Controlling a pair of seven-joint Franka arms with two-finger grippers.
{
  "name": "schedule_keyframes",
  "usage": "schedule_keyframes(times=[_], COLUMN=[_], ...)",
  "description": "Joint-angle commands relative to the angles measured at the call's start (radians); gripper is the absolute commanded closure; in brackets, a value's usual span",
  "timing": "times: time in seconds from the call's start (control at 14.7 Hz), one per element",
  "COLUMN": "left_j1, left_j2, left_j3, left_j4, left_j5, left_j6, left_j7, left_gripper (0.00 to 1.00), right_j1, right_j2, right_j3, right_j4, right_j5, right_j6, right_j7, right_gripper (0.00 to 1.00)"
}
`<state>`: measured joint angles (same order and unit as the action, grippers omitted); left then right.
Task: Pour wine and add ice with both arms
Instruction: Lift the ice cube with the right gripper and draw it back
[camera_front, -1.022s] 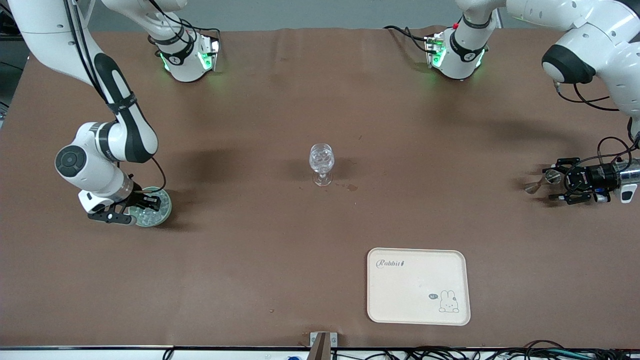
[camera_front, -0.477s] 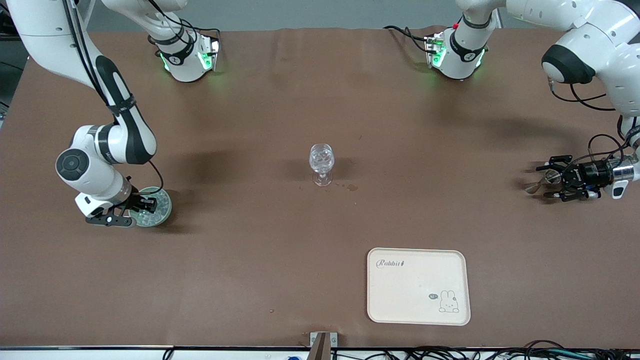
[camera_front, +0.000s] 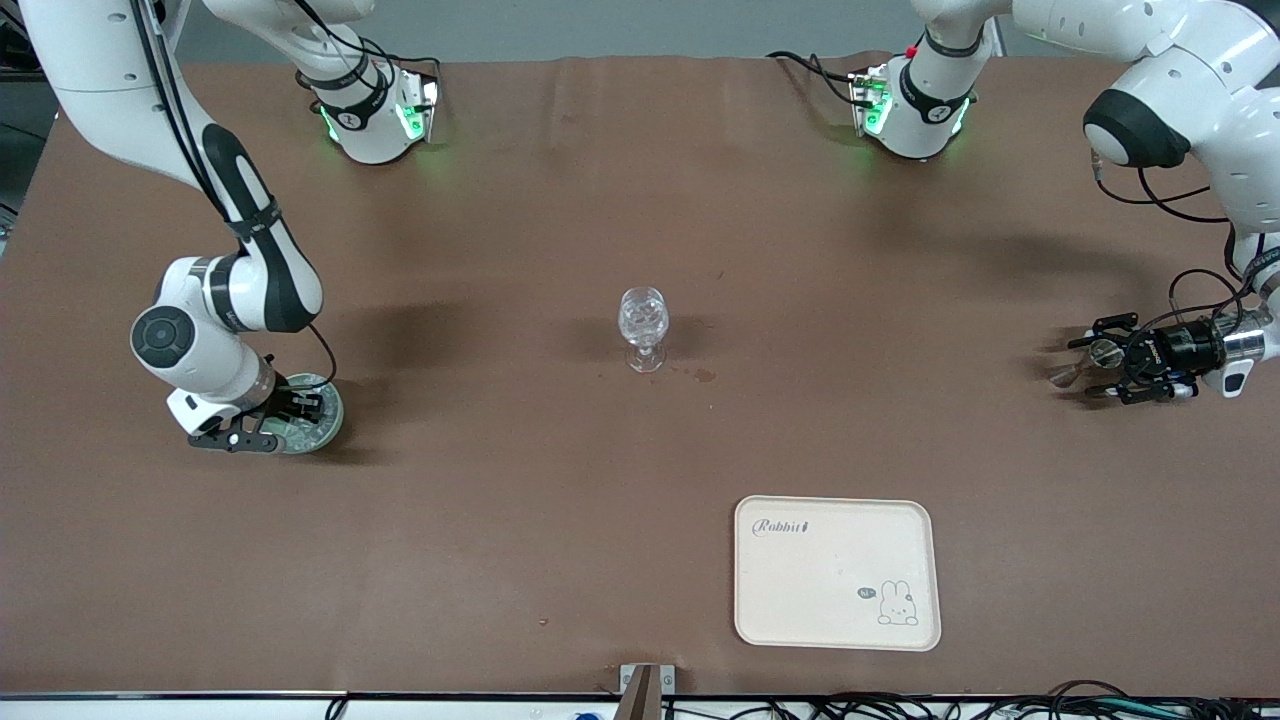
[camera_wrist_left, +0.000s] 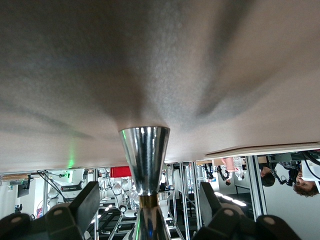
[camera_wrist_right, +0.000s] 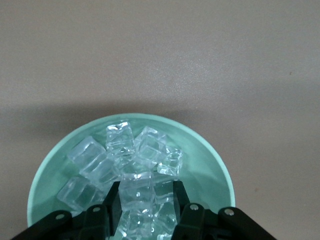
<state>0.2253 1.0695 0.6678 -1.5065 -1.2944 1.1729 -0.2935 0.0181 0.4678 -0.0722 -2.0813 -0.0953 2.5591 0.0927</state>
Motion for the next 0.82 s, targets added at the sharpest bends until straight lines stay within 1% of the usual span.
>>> schedule_keyframes(times=[0.0,0.07,0.14,0.27,0.34,0.54,0.75], left_j1=[-0.001,-0.001,-0.001,0.000,0.003,0.009,0.012], left_j2=[-0.011,-0.011,-0.011,-0.011,-0.011,-0.011,-0.022], left_j3=[-0.008,-0.008,-0.008,-0.008,-0.008,-0.008,-0.005], left_j4=[-0.033,-0.035,-0.037,-0.037,-0.037,-0.037,-0.034], left_j5=[-0.038,-0.042,-0.043,-0.043,-0.045,-0.051,-0.055], left_j6=[-0.012,-0.012,-0.012,-0.018,-0.019,-0.025,-0.044], left_j7=[0.001,0.001,0.001,0.001,0.001,-0.006,-0.038], left_gripper=[0.31,0.37,0.43,0.51,0.52,0.52,0.52], right_j1=[-0.004,-0.004,-0.004,-0.004,-0.001,0.000,0.000], right_j2=[0.000,-0.001,-0.001,-0.005,-0.008,-0.008,-0.012], right_j3=[0.006,0.005,0.006,0.006,0.006,0.008,0.011], right_j4=[-0.013,-0.013,-0.007,0.024,0.055,0.220,0.320], right_j5=[-0.004,-0.004,-0.004,-0.003,-0.003,0.000,0.006], right_j6=[0.001,0.001,0.000,-0.043,-0.090,-0.360,-0.489], right_j7=[0.016,0.016,0.013,0.009,0.009,0.009,0.007], right_gripper=[0.88,0.96,0.99,1.00,1.00,1.00,1.00])
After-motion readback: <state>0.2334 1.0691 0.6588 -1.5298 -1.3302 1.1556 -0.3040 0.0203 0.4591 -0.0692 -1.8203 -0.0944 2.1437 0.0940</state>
